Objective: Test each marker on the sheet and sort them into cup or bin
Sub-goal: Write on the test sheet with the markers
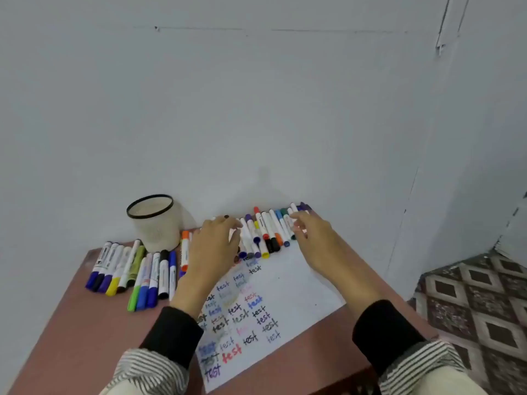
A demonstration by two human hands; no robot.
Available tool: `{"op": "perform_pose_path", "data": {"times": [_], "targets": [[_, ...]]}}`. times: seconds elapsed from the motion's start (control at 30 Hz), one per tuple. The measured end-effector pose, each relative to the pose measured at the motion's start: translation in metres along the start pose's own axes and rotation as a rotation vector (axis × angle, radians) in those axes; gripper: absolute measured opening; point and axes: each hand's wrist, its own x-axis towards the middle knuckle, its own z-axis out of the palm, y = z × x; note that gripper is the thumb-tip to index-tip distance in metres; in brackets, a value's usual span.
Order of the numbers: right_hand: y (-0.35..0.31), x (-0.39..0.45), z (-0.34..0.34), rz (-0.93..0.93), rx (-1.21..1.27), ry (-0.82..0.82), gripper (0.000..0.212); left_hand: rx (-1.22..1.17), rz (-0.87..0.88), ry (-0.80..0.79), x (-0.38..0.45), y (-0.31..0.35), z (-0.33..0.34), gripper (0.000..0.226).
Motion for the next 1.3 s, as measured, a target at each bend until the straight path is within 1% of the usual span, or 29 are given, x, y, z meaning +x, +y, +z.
{"op": "perform_pose_path", "data": {"times": [0.07, 0.13, 0.17, 0.27, 0.4, 0.67, 0.83, 0.9, 0.97, 1.1, 1.3], "targets": [[-0.003, -0.013, 0.011, 0.025, -0.015, -0.041, 0.031, -0.018, -0.08, 0.016, -0.021, -0.015, 0.003, 0.025], [-0.001, -0.026, 0.025, 0.016, -0.042, -0.074, 0.03, 0.008, -0.124, 0.012, -0.036, -0.033, 0.012, 0.027], [0.0, -0.029, 0.029, 0.013, -0.046, -0.079, 0.03, 0.025, -0.129, -0.005, -0.037, -0.037, 0.012, 0.028], [0.001, -0.032, 0.041, -0.004, -0.044, -0.081, 0.034, 0.062, -0.125, 0.049, -0.026, -0.043, 0.007, 0.031], [0.004, -0.031, 0.051, -0.001, -0.032, -0.09, 0.035, 0.149, -0.106, 0.036, -0.022, -0.041, 0.007, 0.033], [0.007, -0.006, 0.062, -0.033, -0.034, -0.096, 0.031, 0.228, -0.15, 0.056, -0.018, -0.049, 0.004, 0.032], [0.004, 0.007, 0.069, -0.05, -0.017, -0.059, 0.022, 0.268, -0.166, 0.029, -0.016, -0.052, 0.004, 0.032], [0.005, 0.012, 0.072, -0.05, -0.025, -0.041, 0.023, 0.289, -0.168, 0.019, -0.017, -0.053, 0.005, 0.033], [0.005, 0.018, 0.075, -0.037, -0.018, -0.027, 0.026, 0.308, -0.206, 0.018, -0.017, -0.057, 0.003, 0.033], [0.002, 0.027, 0.084, -0.027, 0.025, -0.033, 0.027, 0.33, -0.352, -0.002, -0.017, -0.066, -0.003, 0.03], [0.005, 0.033, 0.097, -0.046, -0.001, -0.058, 0.029, 0.36, -0.37, -0.041, -0.018, -0.074, 0.0, 0.028]]}}
